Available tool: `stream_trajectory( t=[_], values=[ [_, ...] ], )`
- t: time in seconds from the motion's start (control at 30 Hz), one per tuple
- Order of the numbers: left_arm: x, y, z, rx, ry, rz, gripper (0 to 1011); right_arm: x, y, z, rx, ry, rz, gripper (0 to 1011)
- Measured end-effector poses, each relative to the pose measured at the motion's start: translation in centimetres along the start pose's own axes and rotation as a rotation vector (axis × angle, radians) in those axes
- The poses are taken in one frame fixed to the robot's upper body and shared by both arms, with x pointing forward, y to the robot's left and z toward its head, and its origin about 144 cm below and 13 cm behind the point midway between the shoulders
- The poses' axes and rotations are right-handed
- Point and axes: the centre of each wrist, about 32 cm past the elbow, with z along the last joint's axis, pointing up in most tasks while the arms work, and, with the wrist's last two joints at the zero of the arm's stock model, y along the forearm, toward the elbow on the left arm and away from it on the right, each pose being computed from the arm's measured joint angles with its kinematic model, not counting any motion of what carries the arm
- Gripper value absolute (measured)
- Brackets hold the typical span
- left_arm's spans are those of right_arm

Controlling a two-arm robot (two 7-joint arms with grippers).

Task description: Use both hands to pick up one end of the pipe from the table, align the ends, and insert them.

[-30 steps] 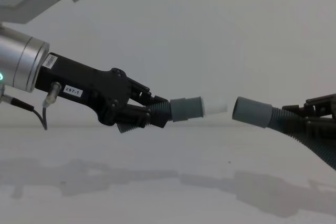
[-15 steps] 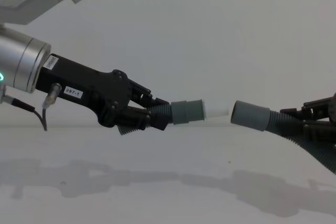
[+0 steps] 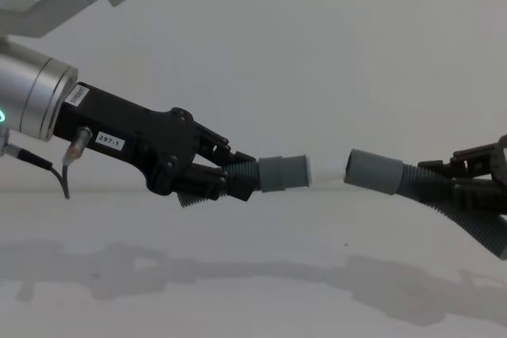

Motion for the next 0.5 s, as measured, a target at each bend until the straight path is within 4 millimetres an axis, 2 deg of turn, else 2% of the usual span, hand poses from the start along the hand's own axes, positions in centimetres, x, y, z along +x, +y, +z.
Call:
stream_trajectory(
  t=[0.5],
  values=[
    [0.08, -0.22, 0.15, 0.003, -0.004, -0.016, 306, 0.18, 0.22, 0.49, 0.011, -0.019, 0.03, 240]
  ],
)
